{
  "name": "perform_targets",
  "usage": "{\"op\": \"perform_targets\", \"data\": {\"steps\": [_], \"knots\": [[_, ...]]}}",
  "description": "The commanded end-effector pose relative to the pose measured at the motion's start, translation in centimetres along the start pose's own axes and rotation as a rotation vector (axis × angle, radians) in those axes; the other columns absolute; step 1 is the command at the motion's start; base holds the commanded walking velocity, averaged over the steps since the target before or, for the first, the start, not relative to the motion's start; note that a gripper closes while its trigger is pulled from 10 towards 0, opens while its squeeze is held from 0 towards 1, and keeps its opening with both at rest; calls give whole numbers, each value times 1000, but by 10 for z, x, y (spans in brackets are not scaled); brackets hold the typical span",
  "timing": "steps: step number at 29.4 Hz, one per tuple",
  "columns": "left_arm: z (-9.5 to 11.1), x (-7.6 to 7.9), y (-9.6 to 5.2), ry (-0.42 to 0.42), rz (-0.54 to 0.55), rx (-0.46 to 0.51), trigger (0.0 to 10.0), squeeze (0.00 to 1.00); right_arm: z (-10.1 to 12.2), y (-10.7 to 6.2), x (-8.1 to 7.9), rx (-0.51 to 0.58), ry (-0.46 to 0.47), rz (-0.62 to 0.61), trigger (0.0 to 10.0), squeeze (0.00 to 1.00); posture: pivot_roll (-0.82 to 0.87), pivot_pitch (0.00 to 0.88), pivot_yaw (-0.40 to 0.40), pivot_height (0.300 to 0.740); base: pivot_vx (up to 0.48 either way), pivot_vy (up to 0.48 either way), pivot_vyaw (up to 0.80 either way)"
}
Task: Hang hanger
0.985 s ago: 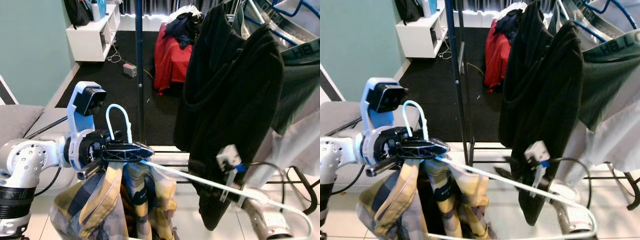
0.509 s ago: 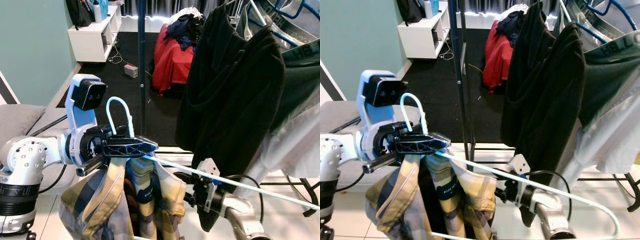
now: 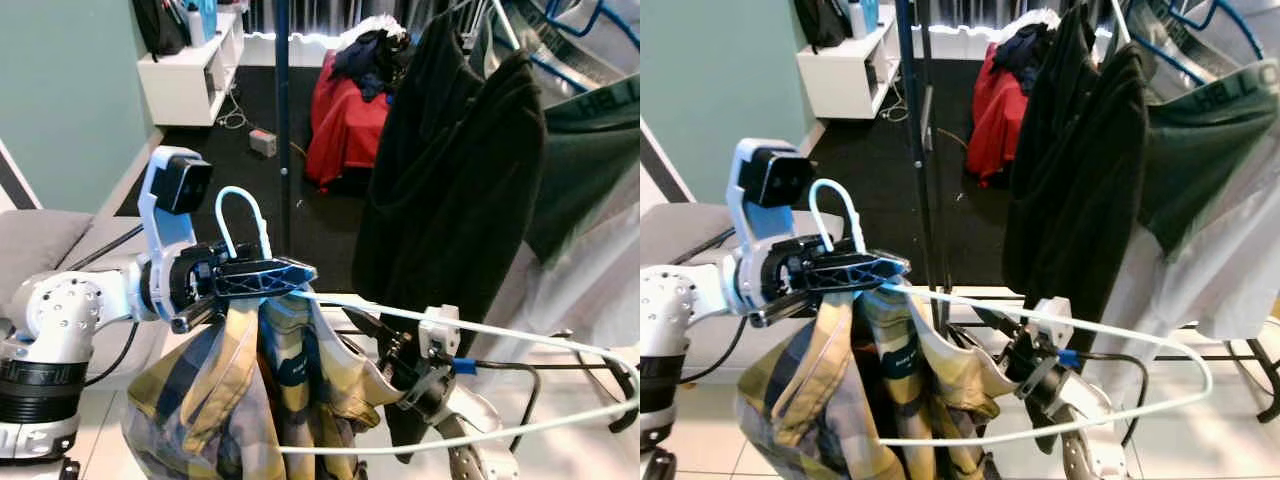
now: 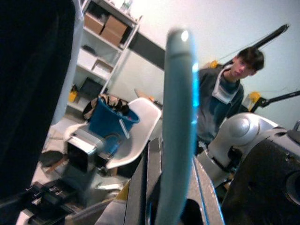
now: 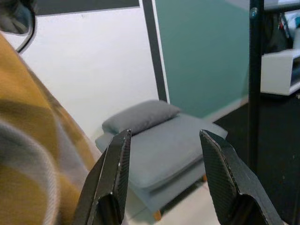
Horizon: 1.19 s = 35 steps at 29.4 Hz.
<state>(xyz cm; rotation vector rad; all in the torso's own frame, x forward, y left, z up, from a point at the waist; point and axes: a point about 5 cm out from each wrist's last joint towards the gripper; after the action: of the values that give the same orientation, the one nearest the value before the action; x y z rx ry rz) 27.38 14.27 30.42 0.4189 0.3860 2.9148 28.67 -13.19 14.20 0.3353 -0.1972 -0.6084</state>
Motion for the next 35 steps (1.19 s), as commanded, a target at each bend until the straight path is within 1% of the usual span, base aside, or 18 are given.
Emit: {"op": "perform_targets", "data": {"steps": [1, 4, 8, 11, 14, 18, 19, 21, 22, 23, 24, 25, 27, 31, 32, 33, 34, 35], "knots": [[4, 0, -4, 28, 22, 18, 10000, 0, 1, -6, -12, -2, 26, 38, 10000, 0, 66, 230, 12, 740, 0, 0, 0], [6, -3, -5, 32, 37, 26, 10000, 0, 2, -14, -21, -8, 39, 51, 10000, 0, 66, 231, 13, 740, 0, 0, 0], [7, -5, -6, 37, 52, 33, 10000, 0, 2, -21, -26, -24, 41, 64, 10000, 0, 67, 232, 11, 740, 0, 0, 0], [7, -6, -6, 39, 61, 36, 10000, 0, 1, -25, -28, -37, 57, 72, 10000, 0, 66, 234, 12, 740, 0, 0, 0], [7, -10, -6, 43, 76, 44, 10000, 0, -1, -36, -31, -60, 74, 72, 10000, 0, 65, 234, 13, 740, 0, 0, 0], [7, -11, -6, 46, 82, 48, 10000, 0, 2, -40, -32, -58, 87, 55, 10000, 0, 68, 235, 13, 740, 0, 0, 0], [7, -11, -7, 47, 83, 49, 10000, 0, 3, -41, -32, -57, 90, 50, 10000, 39, 68, 235, 13, 740, 0, 0, 0], [7, -11, -7, 47, 83, 49, 10000, 0, 3, -41, -32, -57, 90, 50, 10000, 39, 68, 235, 13, 740, 0, 0, 0], [8, -12, -7, 47, 89, 50, 10000, 0, 6, -44, -32, -55, 89, 41, 10000, 522, 67, 235, 15, 740, 0, 0, 0], [8, -12, -7, 47, 89, 50, 10000, 0, 6, -44, -32, -55, 89, 41, 10000, 522, 67, 235, 15, 740, 0, 0, 0], [8, -13, -8, 48, 94, 51, 10000, 0, 9, -48, -34, -52, 92, 37, 10000, 1000, 61, 239, 17, 740, 0, 0, 0], [8, -13, -8, 48, 94, 51, 10000, 0, 9, -48, -34, -52, 92, 37, 10000, 1000, 61, 239, 17, 740, 0, 0, 0], [8, -15, -9, 50, 98, 56, 10000, 0, 10, -53, -37, -75, 29, 14, 10000, 1000, 60, 239, 17, 740, 0, 0, 0], [7, -15, -9, 51, 98, 57, 10000, 0, 10, -54, -37, -86, 6, 7, 10000, 1000, 60, 239, 17, 740, 0, 0, 0], [7, -16, -8, 52, 95, 58, 10000, 0, 7, -56, -38, -105, -9, 10, 10000, 525, 61, 239, 15, 740, 0, 0, 0], [7, -16, -8, 52, 95, 58, 10000, 0, 7, -56, -38, -105, -9, 10, 10000, 525, 61, 239, 15, 740, 0, 0, 0], [7, -16, -7, 53, 93, 58, 10000, 0, 6, -58, -38, -116, -14, 13, 10000, 341, 68, 238, 12, 740, 0, 0, 0], [8, -16, -7, 55, 93, 56, 10000, 0, 7, -59, -38, -114, -8, 11, 10000, 200, 67, 237, 11, 740, 0, 0, 0]]}}
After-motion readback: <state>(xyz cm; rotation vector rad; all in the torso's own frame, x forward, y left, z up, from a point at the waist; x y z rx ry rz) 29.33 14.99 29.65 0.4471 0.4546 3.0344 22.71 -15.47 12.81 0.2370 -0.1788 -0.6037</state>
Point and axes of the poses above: a point about 5 cm out from each wrist's last joint towards the gripper, its own y axis pointing out of the wrist towards the gripper, its own z axis along the axis of the wrist's last joint, x = y × z, and after that the axes turned 2 degrees about -y, right-handed
